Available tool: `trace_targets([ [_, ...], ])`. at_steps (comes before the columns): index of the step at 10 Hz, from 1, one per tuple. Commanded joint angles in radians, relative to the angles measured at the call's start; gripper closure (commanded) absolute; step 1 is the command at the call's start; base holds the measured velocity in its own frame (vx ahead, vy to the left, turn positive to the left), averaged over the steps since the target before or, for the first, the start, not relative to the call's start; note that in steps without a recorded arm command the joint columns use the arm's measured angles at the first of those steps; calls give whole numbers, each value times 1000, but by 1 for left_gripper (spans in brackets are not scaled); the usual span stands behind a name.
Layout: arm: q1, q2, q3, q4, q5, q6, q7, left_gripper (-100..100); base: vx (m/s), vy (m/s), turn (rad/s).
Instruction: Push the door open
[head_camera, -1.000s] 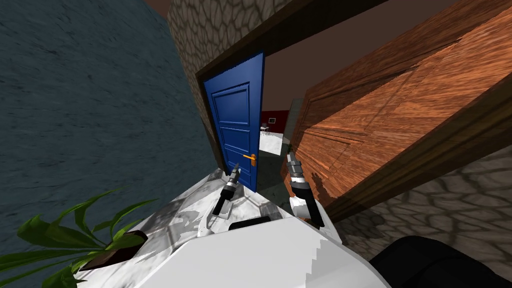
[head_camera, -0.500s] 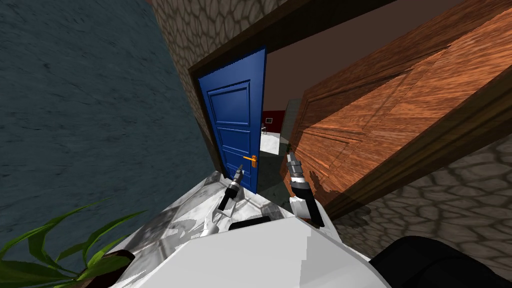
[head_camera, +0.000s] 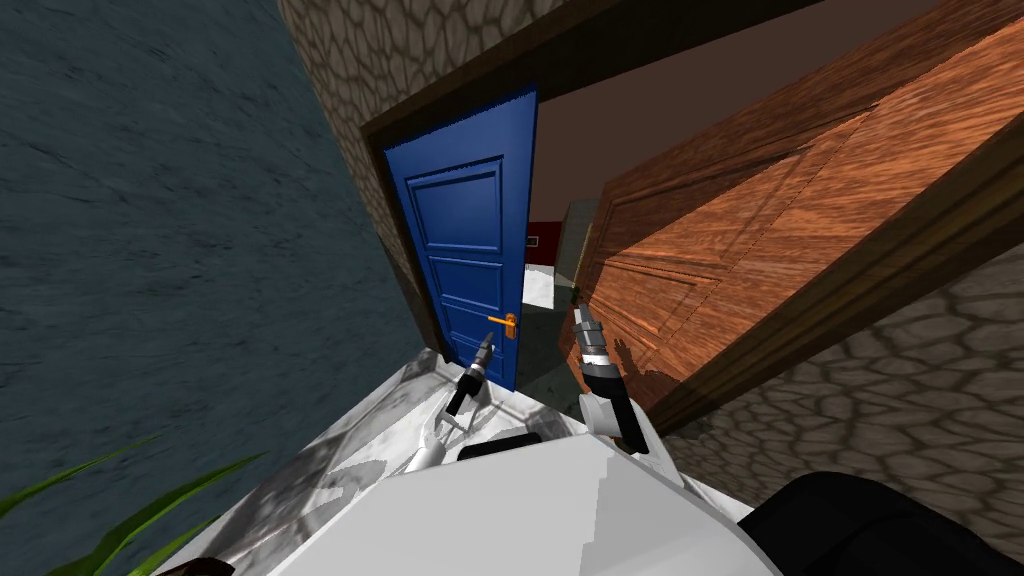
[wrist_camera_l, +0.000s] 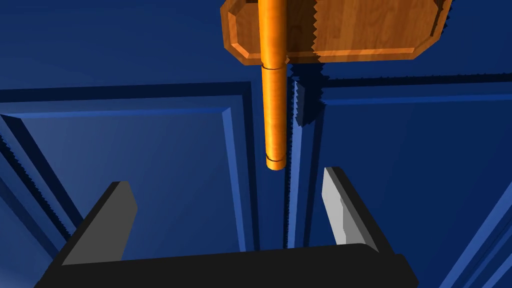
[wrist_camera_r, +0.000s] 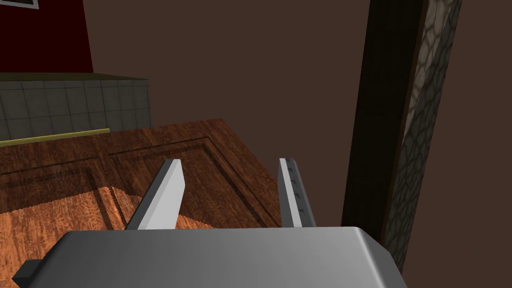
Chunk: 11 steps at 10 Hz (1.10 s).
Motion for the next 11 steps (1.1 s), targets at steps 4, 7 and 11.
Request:
trace_targets([
  [4, -27, 3, -28, 47, 3, 21, 19, -100, 84, 101, -71],
  [7, -36, 4, -18, 66, 5, 17, 18, -100, 138, -63, -27],
  [11, -48, -9, -3, 93, 7, 8, 13, -100, 191, -89, -29],
])
